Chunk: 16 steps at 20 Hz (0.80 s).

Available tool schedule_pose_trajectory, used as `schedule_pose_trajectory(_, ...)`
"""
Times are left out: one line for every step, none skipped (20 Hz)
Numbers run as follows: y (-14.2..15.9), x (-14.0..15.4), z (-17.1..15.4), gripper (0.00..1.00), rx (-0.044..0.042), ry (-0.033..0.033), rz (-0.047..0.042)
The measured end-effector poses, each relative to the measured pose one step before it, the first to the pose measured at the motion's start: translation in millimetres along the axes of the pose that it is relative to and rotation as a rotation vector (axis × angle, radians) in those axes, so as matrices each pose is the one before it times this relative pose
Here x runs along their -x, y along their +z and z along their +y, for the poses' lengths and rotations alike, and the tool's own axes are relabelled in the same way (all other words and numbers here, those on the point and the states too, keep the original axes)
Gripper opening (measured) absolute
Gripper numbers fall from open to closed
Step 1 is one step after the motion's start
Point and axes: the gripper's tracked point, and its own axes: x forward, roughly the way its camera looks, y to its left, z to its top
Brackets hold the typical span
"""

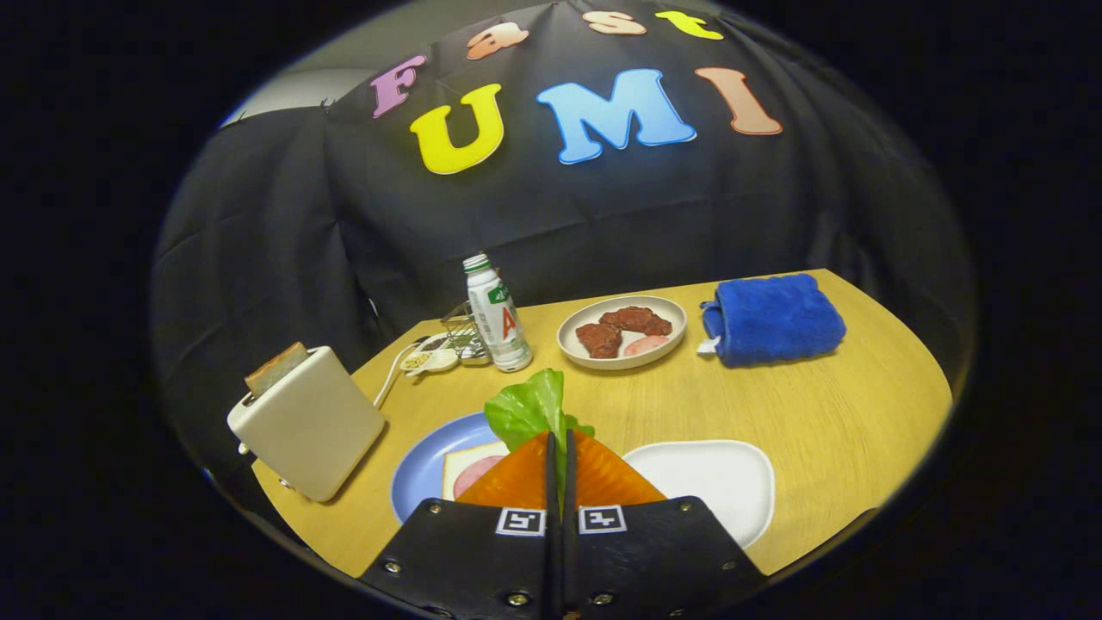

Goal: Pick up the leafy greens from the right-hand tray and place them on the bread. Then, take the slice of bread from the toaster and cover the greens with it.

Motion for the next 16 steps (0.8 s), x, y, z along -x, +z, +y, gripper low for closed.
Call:
schedule_pose_trajectory(-0.29,-3.43,9.30,0.00,0.00414,0.01740,0.00270)
schedule_pose_trajectory(-1.43,-3.34,9.01,0.00,0.00352,0.01789,0.00199)
schedule_pose_trajectory(-1.16,-4.12,9.37,0.00,0.00512,0.01652,0.00116)
schedule_pose_trajectory(-2.09,-5.41,7.45,0.00,0.00930,0.01170,0.00308)
schedule_pose_trajectory(-2.38,-4.10,5.15,0.00,0.01283,0.00474,0.00249)
schedule_pose_trajectory(-4.14,-4.96,4.69,0.00,0.01143,0.00437,0.00705)
schedule_pose_trajectory(-4.50,-3.66,6.11,0.00,0.00535,0.00921,0.01119)
schedule_pose_trajectory(-3.96,-3.28,6.38,0.00,0.00177,0.01254,0.00718)
schedule_pose_trajectory(-1.74,-2.72,4.87,0.00,0.00393,0.00649,-0.00100)
schedule_pose_trajectory(0.89,-1.70,2.48,0.00,0.01002,-0.00364,-0.00679)
schedule_pose_trajectory(-0.49,-0.82,1.25,0.00,0.02225,-0.00911,-0.00085)
schedule_pose_trajectory(-1.04,-1.64,0.88,0.00,0.03000,-0.01362,-0.00071)
schedule_pose_trajectory(0.97,1.64,1.53,0.00,0.03048,-0.00782,-0.00342)
schedule_pose_trajectory(-1.06,-3.05,3.24,0.05,0.02299,-0.00315,-0.00275)
schedule_pose_trajectory(1.23,0.74,2.06,0.06,0.01648,-0.00370,-0.00503)
schedule_pose_trajectory(2.12,1.14,0.55,0.08,0.00912,-0.00813,-0.00756)
